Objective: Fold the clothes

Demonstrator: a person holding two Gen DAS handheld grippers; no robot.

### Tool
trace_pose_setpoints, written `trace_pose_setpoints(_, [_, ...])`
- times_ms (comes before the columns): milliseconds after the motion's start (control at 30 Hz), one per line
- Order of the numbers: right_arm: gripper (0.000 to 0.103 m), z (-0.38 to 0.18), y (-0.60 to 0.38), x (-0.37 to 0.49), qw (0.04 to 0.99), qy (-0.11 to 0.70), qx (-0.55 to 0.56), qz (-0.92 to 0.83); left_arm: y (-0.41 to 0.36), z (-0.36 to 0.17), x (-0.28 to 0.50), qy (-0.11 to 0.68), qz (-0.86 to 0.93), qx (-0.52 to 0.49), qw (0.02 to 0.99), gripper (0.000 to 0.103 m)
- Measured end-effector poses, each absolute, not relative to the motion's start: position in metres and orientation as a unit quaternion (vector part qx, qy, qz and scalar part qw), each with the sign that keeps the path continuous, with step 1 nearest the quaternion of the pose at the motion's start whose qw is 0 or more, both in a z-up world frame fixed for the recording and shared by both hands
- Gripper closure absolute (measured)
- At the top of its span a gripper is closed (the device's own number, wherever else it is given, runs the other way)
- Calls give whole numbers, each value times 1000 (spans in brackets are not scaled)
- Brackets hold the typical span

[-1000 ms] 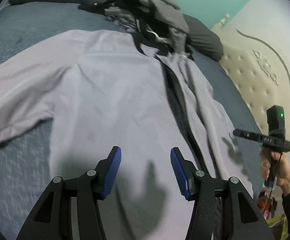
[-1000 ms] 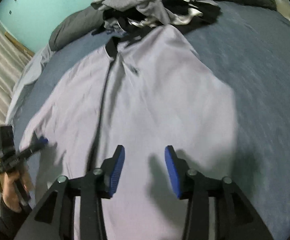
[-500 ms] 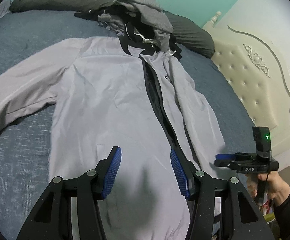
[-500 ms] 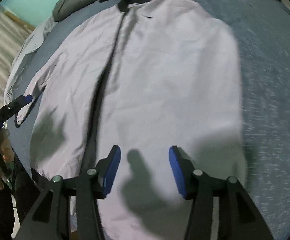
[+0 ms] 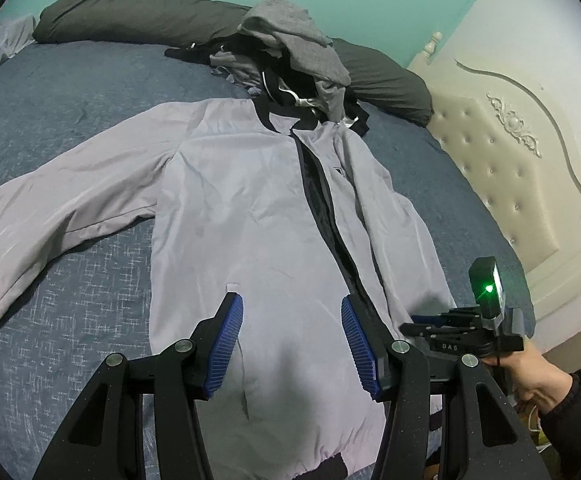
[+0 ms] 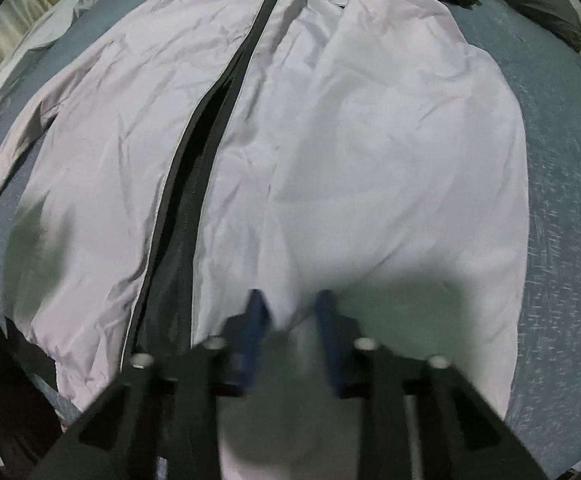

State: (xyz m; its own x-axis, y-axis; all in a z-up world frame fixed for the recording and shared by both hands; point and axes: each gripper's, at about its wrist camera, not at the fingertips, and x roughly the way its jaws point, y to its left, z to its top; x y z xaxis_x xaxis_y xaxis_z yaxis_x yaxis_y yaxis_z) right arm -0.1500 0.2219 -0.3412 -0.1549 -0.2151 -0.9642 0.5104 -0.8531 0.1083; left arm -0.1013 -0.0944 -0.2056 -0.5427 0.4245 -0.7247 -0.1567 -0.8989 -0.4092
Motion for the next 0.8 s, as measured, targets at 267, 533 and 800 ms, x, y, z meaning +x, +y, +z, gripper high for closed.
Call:
trace_pose_setpoints(267, [102,-311,242,-153,261,102,568,-774,-98,-206,-99,-148,866,-447,167,47])
trace_pose_setpoints(533, [102,-260,319,-166,239,42,527,-815,-100,-208,-102,-150,862,-455,167,47])
trace_pose_setpoints(800, [102,-220,433,-209,169,-13,494,-853,-102,-212,-105,-158,855,-464,168,47])
